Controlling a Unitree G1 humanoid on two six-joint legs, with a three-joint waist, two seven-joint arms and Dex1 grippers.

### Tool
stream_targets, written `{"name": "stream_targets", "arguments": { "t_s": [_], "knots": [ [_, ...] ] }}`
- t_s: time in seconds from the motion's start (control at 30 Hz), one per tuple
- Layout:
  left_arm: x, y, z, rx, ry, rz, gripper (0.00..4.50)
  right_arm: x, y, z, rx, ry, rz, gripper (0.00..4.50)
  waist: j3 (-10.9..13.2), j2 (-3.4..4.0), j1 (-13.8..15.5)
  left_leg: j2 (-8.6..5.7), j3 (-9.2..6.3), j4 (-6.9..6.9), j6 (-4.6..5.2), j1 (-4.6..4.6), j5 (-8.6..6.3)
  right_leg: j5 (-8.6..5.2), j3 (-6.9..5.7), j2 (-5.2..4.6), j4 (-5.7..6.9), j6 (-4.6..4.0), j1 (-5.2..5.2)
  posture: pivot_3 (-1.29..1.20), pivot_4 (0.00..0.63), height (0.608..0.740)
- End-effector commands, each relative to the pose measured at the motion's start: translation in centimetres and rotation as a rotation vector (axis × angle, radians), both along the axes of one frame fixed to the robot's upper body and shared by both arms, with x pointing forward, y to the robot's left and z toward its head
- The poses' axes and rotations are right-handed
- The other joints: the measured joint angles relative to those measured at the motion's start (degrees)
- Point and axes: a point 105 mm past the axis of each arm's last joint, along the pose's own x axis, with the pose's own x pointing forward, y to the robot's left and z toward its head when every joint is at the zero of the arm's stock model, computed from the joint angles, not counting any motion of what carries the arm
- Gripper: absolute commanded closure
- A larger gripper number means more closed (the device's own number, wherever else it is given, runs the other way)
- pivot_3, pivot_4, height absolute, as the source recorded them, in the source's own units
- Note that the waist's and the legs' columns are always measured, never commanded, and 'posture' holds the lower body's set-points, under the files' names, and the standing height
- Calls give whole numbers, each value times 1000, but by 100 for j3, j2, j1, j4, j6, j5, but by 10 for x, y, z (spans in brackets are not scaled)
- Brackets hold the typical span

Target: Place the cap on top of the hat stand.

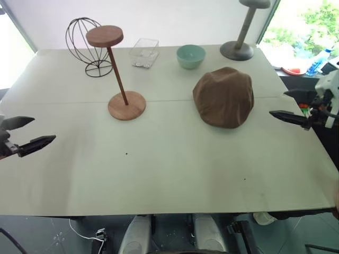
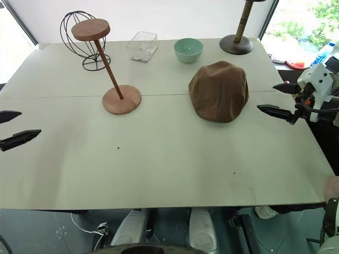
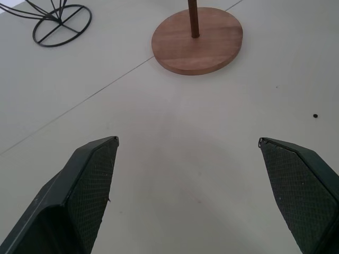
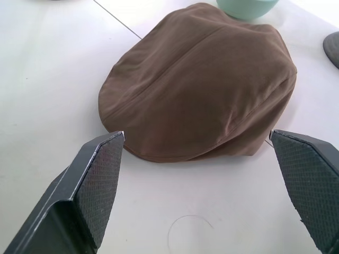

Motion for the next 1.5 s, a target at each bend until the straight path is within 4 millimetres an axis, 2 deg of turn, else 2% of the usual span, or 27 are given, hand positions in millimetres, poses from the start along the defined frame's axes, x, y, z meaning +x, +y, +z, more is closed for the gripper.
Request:
{"name": "stream_targets", "arguments": {
  "t_s": [0.03,0.33,0.43,0.6,0.73,0.87,1.0,1.1,1.33,1.5],
  "knots": [
    [-4,-2,15,27,-54,-23,74,-1,-2,12,-17,-49,4,0,2,4,3,0,1,0,0,0,0,0,0,0,0,0,0,0,150,740],
    [6,-2,19,-11,-80,-15,74,-1,-1,14,-52,-79,3,0,2,4,3,0,4,6,0,0,0,1,2,1,4,1,1,0,150,740],
    [9,-12,25,-54,-80,-72,74,-1,-2,19,-37,-82,-5,0,3,4,2,-1,5,5,0,0,0,1,2,3,4,1,1,0,150,740],
    [12,-43,58,-178,-90,-223,74,-2,2,28,-159,-112,-12,0,6,1,6,-1,6,9,0,0,1,2,3,4,8,3,1,0,150,740],
    [12,-88,86,-220,-50,-466,74,-9,33,38,-261,-156,43,0,7,3,13,-2,5,13,0,1,1,2,2,6,14,5,2,0,150,740],
    [12,-124,89,-178,24,-660,74,-15,64,35,-305,-182,29,0,7,4,-9,-2,7,12,1,3,1,9,4,8,14,25,3,0,150,740],
    [7,-147,81,-99,116,-838,74,-21,82,18,-378,-197,-23,0,9,1,6,0,8,12,1,2,1,10,6,13,19,26,1,0,150,740],
    [10,-162,81,-83,147,-928,74,-26,99,0,-373,-202,-49,0,15,-13,25,0,6,17,2,0,1,0,7,16,19,10,3,0,150,740],
    [27,-189,81,-71,170,-1043,74,-15,130,-49,-482,-279,-138,0,17,-22,9,-2,5,38,3,1,2,-5,8,16,19,19,14,0,150,740],
    [31,-196,77,-69,172,-1065,74,2,125,-73,-622,-333,-190,0,18,-23,-2,-1,2,28,5,-1,2,6,8,19,19,27,8,0,150,740]
  ]
}}
